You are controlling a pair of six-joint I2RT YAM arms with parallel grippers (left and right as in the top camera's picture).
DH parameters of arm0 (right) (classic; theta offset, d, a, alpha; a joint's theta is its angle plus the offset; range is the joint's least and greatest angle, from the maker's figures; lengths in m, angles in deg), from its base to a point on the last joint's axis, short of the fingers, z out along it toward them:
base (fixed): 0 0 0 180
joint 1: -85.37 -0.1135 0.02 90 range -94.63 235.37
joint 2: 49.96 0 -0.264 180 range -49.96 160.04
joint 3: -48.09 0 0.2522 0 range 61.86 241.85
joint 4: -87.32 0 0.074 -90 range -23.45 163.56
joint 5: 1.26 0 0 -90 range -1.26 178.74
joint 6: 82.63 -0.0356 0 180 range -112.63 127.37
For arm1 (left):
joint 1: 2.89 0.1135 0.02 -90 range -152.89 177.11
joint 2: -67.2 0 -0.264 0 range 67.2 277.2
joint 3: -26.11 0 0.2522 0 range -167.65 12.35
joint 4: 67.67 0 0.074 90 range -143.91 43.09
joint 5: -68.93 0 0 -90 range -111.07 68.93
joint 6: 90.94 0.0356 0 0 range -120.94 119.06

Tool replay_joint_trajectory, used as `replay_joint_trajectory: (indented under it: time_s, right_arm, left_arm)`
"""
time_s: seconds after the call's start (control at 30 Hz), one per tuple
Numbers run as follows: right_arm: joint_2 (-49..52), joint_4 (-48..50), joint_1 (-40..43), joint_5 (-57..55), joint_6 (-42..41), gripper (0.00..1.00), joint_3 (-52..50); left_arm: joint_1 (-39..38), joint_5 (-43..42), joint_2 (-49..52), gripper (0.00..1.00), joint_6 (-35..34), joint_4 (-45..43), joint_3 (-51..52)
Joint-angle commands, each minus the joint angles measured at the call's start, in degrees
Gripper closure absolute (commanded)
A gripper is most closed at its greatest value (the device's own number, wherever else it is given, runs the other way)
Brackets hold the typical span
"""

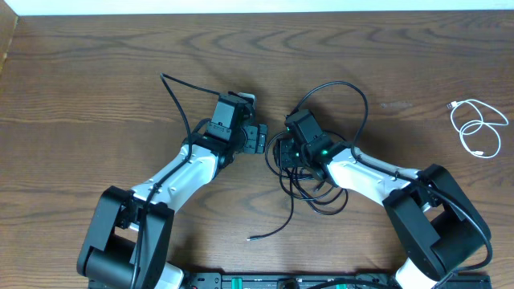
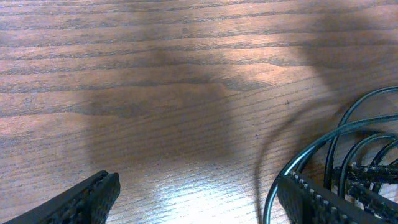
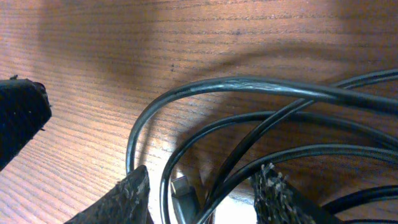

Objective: Untangle cables
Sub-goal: 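Grasp a black cable strand with the right gripper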

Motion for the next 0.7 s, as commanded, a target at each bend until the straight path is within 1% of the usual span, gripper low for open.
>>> replay_joint_trajectory:
  time_s: [0.0,0.27,0.43,0.67]
  right_arm:
    - [0.9,-0.9,-0.4,-1.6,-1.0,0.50,-1.9]
    - [0.9,-0.9,-0.4,-2.4,-1.0,0.51,-1.9]
    - [0.9,-1.0,-0.4,-3.9,-1.0,0.53,-1.9]
    - [0.9,-0.9,-0.5,-4.1,-1.0,0.51,-1.9]
  left_arm:
    - [-0.1,0.3,0.5,0.14,0.0,0.1,0.3]
    - [-0.1,0.3,0.5,0.13,0.0,0.1,0.3]
    - [-0.1,0.3,0.5,0.13,0.0,0.1,0.3]
    - [-0.1,0.3,0.5,0.13,0.0,0.1,0.3]
